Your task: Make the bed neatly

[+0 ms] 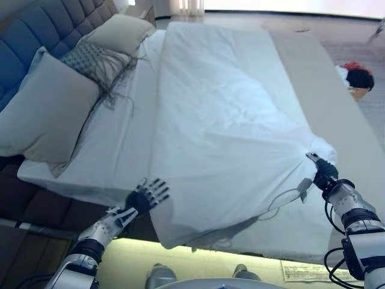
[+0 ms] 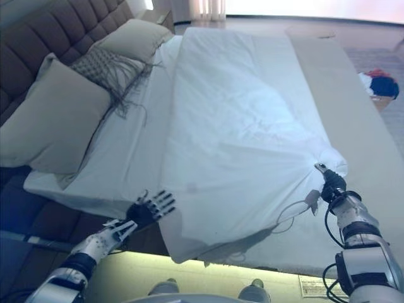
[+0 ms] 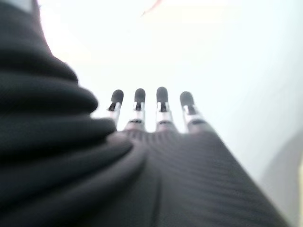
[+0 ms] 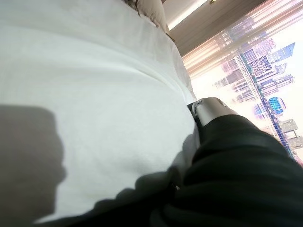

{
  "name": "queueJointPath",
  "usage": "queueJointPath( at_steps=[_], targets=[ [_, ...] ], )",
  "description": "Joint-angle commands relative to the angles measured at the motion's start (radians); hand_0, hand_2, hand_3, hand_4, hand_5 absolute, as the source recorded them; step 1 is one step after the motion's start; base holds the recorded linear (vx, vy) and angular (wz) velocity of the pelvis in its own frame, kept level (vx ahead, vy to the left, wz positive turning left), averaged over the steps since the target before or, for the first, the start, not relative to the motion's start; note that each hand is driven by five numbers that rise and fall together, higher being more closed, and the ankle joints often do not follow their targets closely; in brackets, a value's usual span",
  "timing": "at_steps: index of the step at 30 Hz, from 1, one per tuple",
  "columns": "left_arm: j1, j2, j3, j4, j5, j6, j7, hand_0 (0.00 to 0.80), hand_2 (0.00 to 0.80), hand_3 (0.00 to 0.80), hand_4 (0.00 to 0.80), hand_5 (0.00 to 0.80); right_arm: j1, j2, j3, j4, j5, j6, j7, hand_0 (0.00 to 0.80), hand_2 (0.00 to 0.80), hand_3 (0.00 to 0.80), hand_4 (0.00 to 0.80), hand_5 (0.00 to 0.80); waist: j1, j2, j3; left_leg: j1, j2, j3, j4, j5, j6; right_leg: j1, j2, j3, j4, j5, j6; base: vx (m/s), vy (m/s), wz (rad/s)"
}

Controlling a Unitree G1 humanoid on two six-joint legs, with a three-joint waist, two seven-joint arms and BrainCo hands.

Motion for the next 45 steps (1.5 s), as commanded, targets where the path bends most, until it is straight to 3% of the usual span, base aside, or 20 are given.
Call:
queueJointPath(
  at_steps=[1, 4, 8, 16, 20, 28, 39, 45],
  targets=[
    [-0.08, -0.057, -0.049, 0.122, 0.078, 0.128, -0.139, 0.0, 0.0, 0.0, 0.0, 0.0, -0.164, -0.008, -0.007, -0.033, 0.037, -0.047, -0.005, 0.8, 0.8, 0.8, 0.8, 0.8, -0.015, -0.028, -0.031, -0.029, 0.071, 0.003, -0.067, 0.117, -0.005, 0.012, -0.039, -0.002, 0.074, -0.051, 0.021, 0.097, -0.072, -0.18],
    [-0.072, -0.135, -0.03, 0.189, 0.09, 0.197, -0.155, 0.0, 0.0, 0.0, 0.0, 0.0, -0.176, 0.013, -0.002, -0.044, 0.05, -0.052, -0.008, 0.8, 0.8, 0.8, 0.8, 0.8, -0.016, -0.049, -0.039, -0.025, 0.078, 0.008, -0.082, 0.115, -0.003, 0.019, -0.026, -0.001, 0.061, -0.051, 0.021, 0.074, -0.095, -0.17],
    [-0.052, -0.228, 0.034, 0.249, 0.04, 0.269, -0.091, 0.0, 0.0, 0.0, 0.0, 0.0, -0.186, 0.047, -0.003, -0.082, 0.059, -0.053, -0.018, 0.8, 0.8, 0.8, 0.8, 0.8, -0.017, -0.08, -0.036, -0.031, 0.092, 0.018, -0.075, 0.115, -0.009, 0.012, -0.01, 0.012, 0.063, -0.057, 0.014, 0.058, -0.127, -0.04],
    [-0.052, -0.304, 0.083, 0.277, -0.261, 0.327, 0.243, 0.0, 0.0, 0.0, 0.0, 0.0, -0.187, 0.119, 0.019, -0.216, 0.126, -0.071, -0.078, 0.8, 0.8, 0.8, 0.8, 0.8, -0.029, -0.158, -0.011, -0.055, 0.151, 0.053, -0.065, 0.126, -0.033, -0.014, 0.034, 0.026, 0.031, -0.033, 0.008, -0.008, -0.187, -0.19],
    [-0.051, -0.327, 0.081, 0.283, -0.382, 0.304, 0.374, 0.0, 0.0, 0.0, 0.0, 0.0, -0.179, 0.135, 0.024, -0.274, 0.145, -0.073, -0.103, 0.8, 0.8, 0.8, 0.8, 0.8, -0.044, -0.177, -0.001, -0.067, 0.175, 0.063, -0.054, 0.131, -0.043, -0.028, 0.049, 0.04, 0.03, -0.029, 0.003, -0.007, -0.132, -0.17],
    [-0.094, -0.322, 0.074, 0.267, -0.533, 0.226, 0.507, 0.0, 0.0, 0.0, 0.0, 0.0, -0.149, 0.143, 0.033, -0.413, 0.197, -0.086, -0.121, 0.8, 0.8, 0.8, 0.8, 0.8, -0.084, -0.211, 0.036, -0.103, 0.224, 0.073, -0.021, 0.134, -0.061, -0.078, 0.085, 0.069, 0.046, -0.026, -0.007, -0.044, -0.132, -0.12],
    [-0.136, -0.32, 0.093, 0.271, -0.71, 0.096, 0.557, 0.0, 0.0, 0.0, 0.0, 0.0, -0.095, 0.125, 0.016, -0.517, 0.245, -0.088, -0.105, 0.8, 0.8, 0.8, 0.8, 0.8, -0.132, -0.215, 0.064, -0.132, 0.255, 0.083, -0.006, 0.141, -0.073, -0.131, 0.103, 0.095, 0.081, -0.038, -0.016, -0.037, -0.044, -0.1],
    [-0.153, -0.303, 0.124, 0.282, -0.778, 0.073, 0.592, 0.0, 0.0, 0.0, 0.0, 0.0, -0.084, 0.122, 0.012, -0.56, 0.248, -0.089, -0.103, 0.8, 0.8, 0.8, 0.8, 0.8, -0.141, -0.222, 0.075, -0.145, 0.258, 0.078, -0.012, 0.145, -0.078, -0.152, 0.103, 0.092, 0.082, -0.035, -0.013, -0.045, -0.02, -0.01]
  ],
)
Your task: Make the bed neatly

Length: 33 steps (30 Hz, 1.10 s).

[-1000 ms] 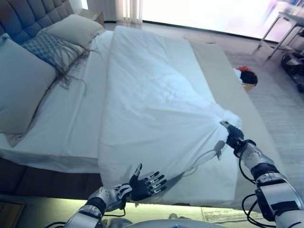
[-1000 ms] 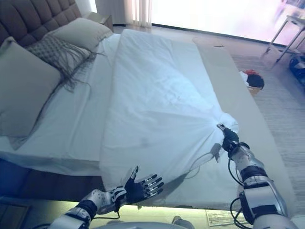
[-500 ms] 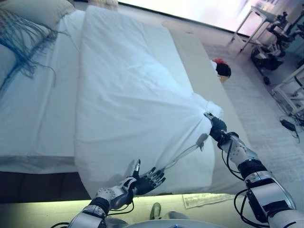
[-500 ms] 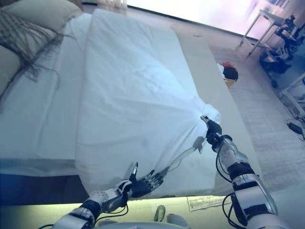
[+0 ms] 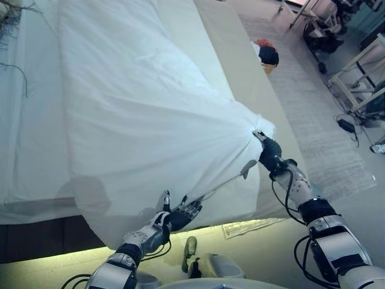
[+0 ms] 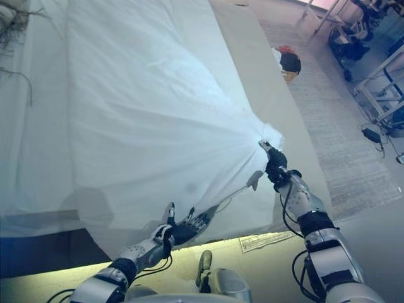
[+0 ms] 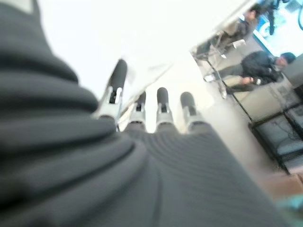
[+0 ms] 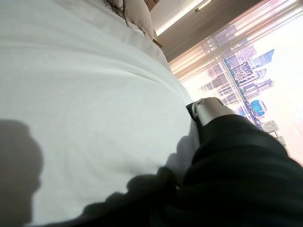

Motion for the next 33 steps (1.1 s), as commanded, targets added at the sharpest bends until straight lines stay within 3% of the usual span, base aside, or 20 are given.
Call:
queueJointPath(
  at_steps=[1, 14, 18, 25, 33],
  targets=[
    [-0.102, -0.014, 0.028, 0.054, -0.077, 0.004, 0.034, 0.0, 0.0, 0.0, 0.0, 0.0, -0.086, -0.088, -0.078, -0.098, 0.109, -0.109, 0.019, 0.8, 0.8, 0.8, 0.8, 0.8, -0.036, -0.044, -0.014, -0.138, 0.088, -0.049, -0.003, 0.118, -0.031, -0.021, -0.077, 0.015, 0.098, -0.064, 0.065, -0.066, -0.041, -0.01],
    [-0.079, 0.015, 0.018, 0.212, 0.112, 0.195, 0.247, 0.0, 0.0, 0.0, 0.0, 0.0, -0.107, -0.103, -0.064, -0.098, 0.136, -0.113, 0.013, 0.8, 0.8, 0.8, 0.8, 0.8, -0.032, -0.059, 0.004, -0.159, 0.086, -0.055, -0.025, 0.132, -0.032, -0.04, -0.073, 0.004, 0.08, -0.049, 0.066, -0.013, -0.006, 0.0],
    [-0.076, 0.028, 0.019, 0.245, 0.186, 0.25, 0.197, 0.0, 0.0, 0.0, 0.0, 0.0, -0.14, -0.122, -0.051, -0.086, 0.141, -0.113, 0.018, 0.8, 0.8, 0.8, 0.8, 0.8, -0.036, -0.047, 0.017, -0.169, 0.077, -0.055, -0.038, 0.14, -0.033, -0.05, -0.081, 0.008, 0.068, -0.041, 0.069, -0.048, 0.057, 0.0],
    [-0.083, 0.04, -0.01, 0.22, 0.156, 0.234, 0.11, 0.0, 0.0, 0.0, 0.0, 0.0, -0.174, -0.146, -0.051, -0.085, 0.145, -0.11, 0.008, 0.8, 0.8, 0.8, 0.8, 0.8, -0.033, -0.029, 0.032, -0.182, 0.064, -0.066, -0.054, 0.146, -0.034, -0.063, -0.094, 0.008, 0.062, -0.038, 0.074, -0.038, 0.05, 0.02],
    [-0.103, 0.044, -0.015, 0.156, 0.134, 0.142, -0.078, 0.0, 0.0, 0.0, 0.0, 0.0, -0.157, -0.143, -0.061, -0.071, 0.13, -0.091, 0.026, 0.8, 0.8, 0.8, 0.8, 0.8, -0.034, -0.021, 0.024, -0.169, 0.066, -0.063, -0.055, 0.147, -0.034, -0.056, -0.092, 0.008, 0.073, -0.046, 0.074, 0.002, 0.008, 0.02]
  ],
)
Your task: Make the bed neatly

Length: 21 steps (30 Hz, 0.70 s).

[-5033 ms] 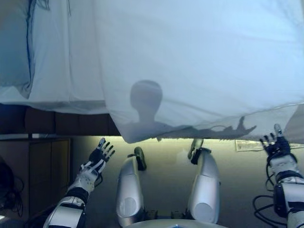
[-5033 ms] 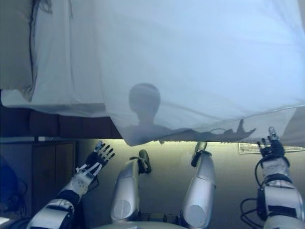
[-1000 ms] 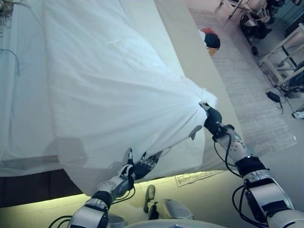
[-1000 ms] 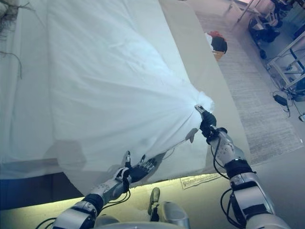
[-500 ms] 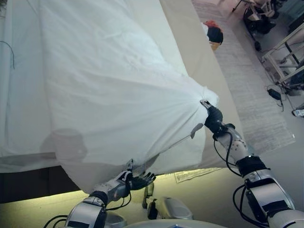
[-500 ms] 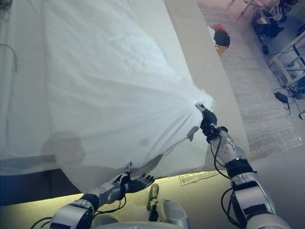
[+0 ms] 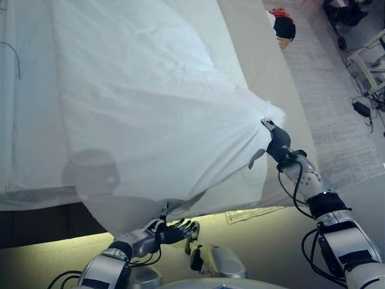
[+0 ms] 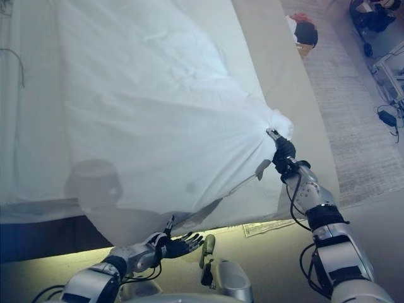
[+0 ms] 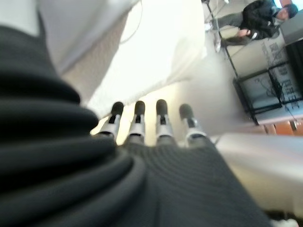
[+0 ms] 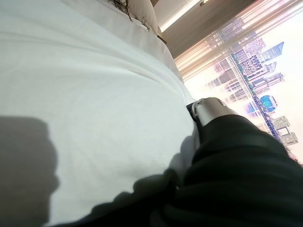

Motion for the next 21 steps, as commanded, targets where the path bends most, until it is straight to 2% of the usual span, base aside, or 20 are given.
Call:
queueJointPath(
  at_steps=[1, 5, 9, 14, 21],
  targets=[
    [-0.051, -0.022, -0.021, -0.015, -0.027, -0.044, -0.138, 0.0, 0.0, 0.0, 0.0, 0.0, -0.112, -0.069, -0.066, -0.048, 0.068, -0.091, 0.029, 0.8, 0.8, 0.8, 0.8, 0.8, -0.029, -0.032, -0.019, -0.082, 0.084, -0.041, -0.054, 0.141, -0.025, 0.011, -0.072, 0.019, 0.077, -0.052, 0.081, 0.0, 0.0, 0.0],
    [-0.06, -0.023, 0.003, -0.065, -0.079, -0.143, -0.204, 0.0, 0.0, 0.0, 0.0, 0.0, -0.095, -0.064, -0.084, -0.038, 0.054, -0.082, 0.035, 0.8, 0.8, 0.8, 0.8, 0.8, -0.027, -0.029, -0.027, -0.068, 0.085, -0.039, -0.055, 0.138, -0.024, 0.023, -0.072, 0.017, 0.078, -0.055, 0.082, 0.03, -0.008, 0.03],
    [-0.079, -0.021, 0.059, -0.096, -0.128, -0.225, -0.236, 0.0, 0.0, 0.0, 0.0, 0.0, -0.08, -0.049, -0.091, -0.039, 0.048, -0.077, 0.034, 0.8, 0.8, 0.8, 0.8, 0.8, -0.029, -0.037, -0.041, -0.058, 0.09, -0.031, -0.05, 0.135, -0.025, 0.033, -0.069, 0.016, 0.079, -0.057, 0.085, 0.041, -0.025, 0.04],
    [-0.091, -0.022, 0.102, -0.126, -0.165, -0.277, -0.224, 0.0, 0.0, 0.0, 0.0, 0.0, -0.053, -0.033, -0.109, -0.048, 0.041, -0.07, 0.035, 0.8, 0.8, 0.8, 0.8, 0.8, -0.029, -0.046, -0.052, -0.047, 0.096, -0.027, -0.052, 0.132, -0.025, 0.047, -0.065, 0.011, 0.073, -0.057, 0.089, 0.026, -0.028, 0.01],
    [-0.071, -0.023, 0.132, -0.088, -0.153, -0.296, -0.203, 0.0, 0.0, 0.0, 0.0, 0.0, -0.035, -0.031, -0.114, -0.044, 0.048, -0.062, 0.035, 0.8, 0.8, 0.8, 0.8, 0.8, -0.02, -0.045, -0.07, -0.032, 0.09, -0.026, -0.058, 0.129, -0.025, 0.068, -0.07, -0.002, 0.064, -0.059, 0.09, 0.011, 0.01, 0.01]
  ],
)
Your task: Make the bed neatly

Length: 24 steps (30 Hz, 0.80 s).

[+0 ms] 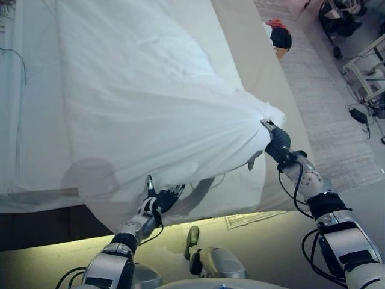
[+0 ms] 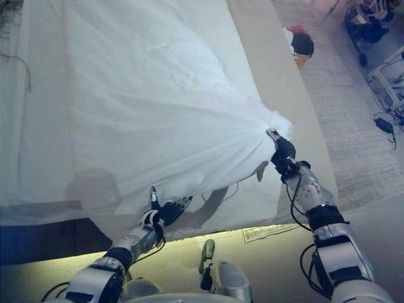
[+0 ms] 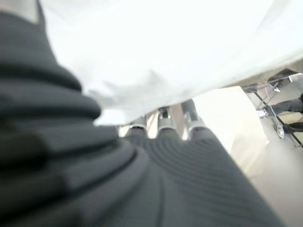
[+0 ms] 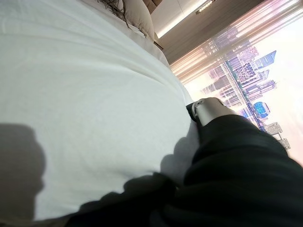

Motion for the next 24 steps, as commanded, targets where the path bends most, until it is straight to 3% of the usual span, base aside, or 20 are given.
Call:
queueJointPath(
  at_steps=[1, 4, 5, 6, 7, 24],
  targets=[
    [-0.052, 0.014, 0.036, 0.046, -0.037, -0.014, -0.023, 0.0, 0.0, 0.0, 0.0, 0.0, -0.039, -0.031, -0.114, -0.044, 0.047, -0.067, 0.028, 0.8, 0.8, 0.8, 0.8, 0.8, -0.017, -0.037, -0.073, -0.083, 0.083, -0.026, -0.055, 0.126, -0.021, 0.001, -0.076, 0.005, 0.079, -0.062, 0.093, 0.025, 0.036, 0.04],
    [-0.038, 0.018, 0.049, 0.067, -0.021, -0.018, -0.029, 0.0, 0.0, 0.0, 0.0, 0.0, -0.038, -0.031, -0.116, -0.03, 0.039, -0.061, 0.032, 0.8, 0.8, 0.8, 0.8, 0.8, -0.01, -0.029, -0.082, -0.075, 0.078, -0.027, -0.057, 0.124, -0.021, 0.015, -0.083, -0.003, 0.075, -0.064, 0.093, 0.028, 0.051, 0.03],
    [-0.034, 0.02, 0.052, 0.072, -0.017, -0.018, -0.039, 0.505, 0.505, 0.505, 0.505, 0.505, -0.04, -0.032, -0.116, -0.026, 0.037, -0.06, 0.032, 0.8, 0.8, 0.8, 0.8, 0.8, -0.008, -0.026, -0.083, -0.074, 0.076, -0.027, -0.058, 0.124, -0.02, 0.018, -0.085, -0.004, 0.074, -0.065, 0.093, 0.035, 0.08, 0.03],
    [-0.028, 0.021, 0.057, 0.076, -0.006, -0.021, -0.048, 0.728, 0.728, 0.728, 0.728, 0.728, -0.038, -0.032, -0.117, -0.026, 0.036, -0.057, 0.027, 0.8, 0.8, 0.8, 0.8, 0.8, -0.005, -0.023, -0.087, -0.071, 0.073, -0.029, -0.058, 0.123, -0.019, 0.022, -0.088, -0.006, 0.074, -0.067, 0.093, 0.032, 0.064, 0.02],
    [-0.024, 0.021, 0.061, 0.08, 0.0, -0.023, -0.054, 0.8, 0.8, 0.8, 0.8, 0.8, -0.038, -0.032, -0.118, -0.023, 0.035, -0.054, 0.026, 0.8, 0.8, 0.8, 0.8, 0.8, -0.003, -0.021, -0.089, -0.068, 0.071, -0.03, -0.059, 0.122, -0.019, 0.026, -0.09, -0.008, 0.074, -0.067, 0.093, 0.041, 0.061, 0.04],
    [0.045, 0.035, 0.126, 0.086, 0.031, -0.044, -0.066, 0.8, 0.8, 0.8, 0.8, 0.8, 0.002, -0.024, -0.156, 0.056, -0.051, -0.003, 0.036, 0.8, 0.8, 0.8, 0.8, 0.8, 0.035, 0.041, -0.146, -0.02, 0.027, -0.049, -0.073, 0.108, -0.014, 0.103, -0.136, -0.055, 0.056, -0.081, 0.099, 0.034, 0.082, 0.07]
  ],
)
